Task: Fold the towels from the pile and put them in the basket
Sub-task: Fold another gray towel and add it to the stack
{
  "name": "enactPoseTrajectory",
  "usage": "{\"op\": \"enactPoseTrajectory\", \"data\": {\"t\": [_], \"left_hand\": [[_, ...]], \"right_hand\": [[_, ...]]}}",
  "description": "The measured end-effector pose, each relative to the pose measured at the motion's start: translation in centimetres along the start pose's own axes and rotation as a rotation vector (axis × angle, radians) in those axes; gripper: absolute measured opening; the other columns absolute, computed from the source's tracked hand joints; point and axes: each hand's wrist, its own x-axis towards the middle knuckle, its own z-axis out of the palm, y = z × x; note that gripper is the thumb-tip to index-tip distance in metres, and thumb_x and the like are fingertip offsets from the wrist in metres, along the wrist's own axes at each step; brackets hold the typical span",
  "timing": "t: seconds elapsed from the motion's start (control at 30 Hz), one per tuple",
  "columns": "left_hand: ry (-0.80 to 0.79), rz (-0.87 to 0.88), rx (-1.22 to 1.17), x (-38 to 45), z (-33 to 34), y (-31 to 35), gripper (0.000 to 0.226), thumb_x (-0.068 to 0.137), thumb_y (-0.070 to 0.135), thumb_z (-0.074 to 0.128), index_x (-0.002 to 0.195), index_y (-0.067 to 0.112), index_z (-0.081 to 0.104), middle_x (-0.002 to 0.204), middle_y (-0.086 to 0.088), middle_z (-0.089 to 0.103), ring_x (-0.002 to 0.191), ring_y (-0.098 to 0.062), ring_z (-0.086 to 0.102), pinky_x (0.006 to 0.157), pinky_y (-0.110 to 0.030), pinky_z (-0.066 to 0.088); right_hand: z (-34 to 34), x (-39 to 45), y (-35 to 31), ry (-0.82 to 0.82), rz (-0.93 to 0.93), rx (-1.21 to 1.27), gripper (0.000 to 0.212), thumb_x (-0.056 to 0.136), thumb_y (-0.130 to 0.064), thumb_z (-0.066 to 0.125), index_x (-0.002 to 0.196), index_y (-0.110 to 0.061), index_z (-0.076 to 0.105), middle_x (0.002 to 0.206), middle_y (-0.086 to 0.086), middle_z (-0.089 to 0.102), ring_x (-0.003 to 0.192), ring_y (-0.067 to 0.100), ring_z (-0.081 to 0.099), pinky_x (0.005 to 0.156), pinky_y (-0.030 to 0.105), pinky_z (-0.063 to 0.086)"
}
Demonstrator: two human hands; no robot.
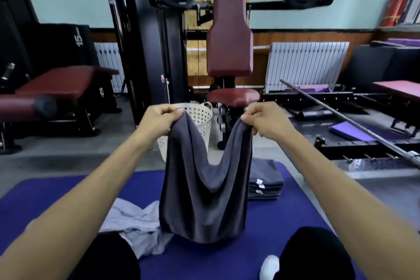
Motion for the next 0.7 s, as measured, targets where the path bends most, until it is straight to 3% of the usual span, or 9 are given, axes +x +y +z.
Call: {"op": "enactPoseTrajectory", "data": {"t": [0.1, 0.23, 0.4, 0.53, 0.63, 0.7], "left_hand": [[-0.045, -0.194, 0.024, -2.1, 1.3, -7.8, 0.02, 0.095, 0.018, 0.063, 0.075, 0.015, 0.067, 0.056, 0.008, 0.059, 0.053, -0.007, 0.048, 0.048, -0.019, 0.041], [-0.048, -0.451, 0.017, -4.2, 2.7, -18.0, 0.017, 0.095, 0.019, 0.064, 0.08, 0.012, 0.067, 0.067, -0.002, 0.06, 0.058, -0.013, 0.05, 0.043, -0.016, 0.042], [-0.039, -0.697, 0.056, -3.8, 3.8, -28.4, 0.015, 0.096, 0.014, 0.062, 0.082, 0.013, 0.062, 0.077, -0.008, 0.062, 0.062, -0.017, 0.058, 0.044, -0.02, 0.048], [-0.087, -0.783, 0.195, -0.9, 4.7, -35.9, 0.006, 0.095, 0.015, 0.065, 0.092, 0.01, 0.066, 0.079, -0.011, 0.065, 0.063, -0.018, 0.062, 0.047, -0.024, 0.053], [-0.134, -0.764, 0.3, 2.4, 5.4, -41.1, 0.007, 0.093, 0.014, 0.067, 0.086, 0.013, 0.066, 0.075, -0.01, 0.062, 0.063, -0.02, 0.061, 0.045, -0.024, 0.053], [-0.157, -0.747, 0.375, 4.8, 5.7, -44.5, 0.014, 0.092, 0.012, 0.068, 0.079, 0.017, 0.064, 0.073, -0.01, 0.06, 0.062, -0.022, 0.06, 0.052, -0.031, 0.057]], "right_hand": [[4.6, -1.8, 5.3, -0.105, 0.104, -0.032, 0.027, 0.09, -0.021, 0.069, 0.064, -0.021, 0.06, 0.057, -0.007, 0.057, 0.054, 0.007, 0.051, 0.052, 0.014, 0.039], [11.2, -3.1, 13.2, -0.216, 0.266, -0.031, 0.027, 0.09, -0.019, 0.07, 0.065, -0.018, 0.06, 0.058, -0.009, 0.058, 0.055, 0.006, 0.051, 0.05, 0.015, 0.038], [18.7, -1.6, 20.6, -0.387, 0.406, -0.064, 0.029, 0.089, -0.014, 0.07, 0.063, -0.015, 0.059, 0.055, -0.003, 0.057, 0.036, -0.002, 0.05, 0.045, 0.015, 0.041], [24.2, 1.7, 24.7, -0.488, 0.446, -0.106, 0.026, 0.089, -0.011, 0.068, 0.064, -0.013, 0.06, 0.053, -0.004, 0.06, 0.036, 0.001, 0.054, 0.041, 0.012, 0.043], [28.9, 4.8, 27.7, -0.516, 0.453, -0.132, 0.02, 0.089, -0.008, 0.064, 0.07, -0.001, 0.064, 0.058, 0.01, 0.064, 0.046, 0.012, 0.059, 0.055, 0.027, 0.058], [32.1, 6.3, 29.3, -0.524, 0.45, -0.149, 0.021, 0.089, -0.01, 0.063, 0.069, -0.004, 0.064, 0.062, 0.009, 0.066, 0.05, 0.011, 0.061, 0.062, 0.033, 0.059]]}}
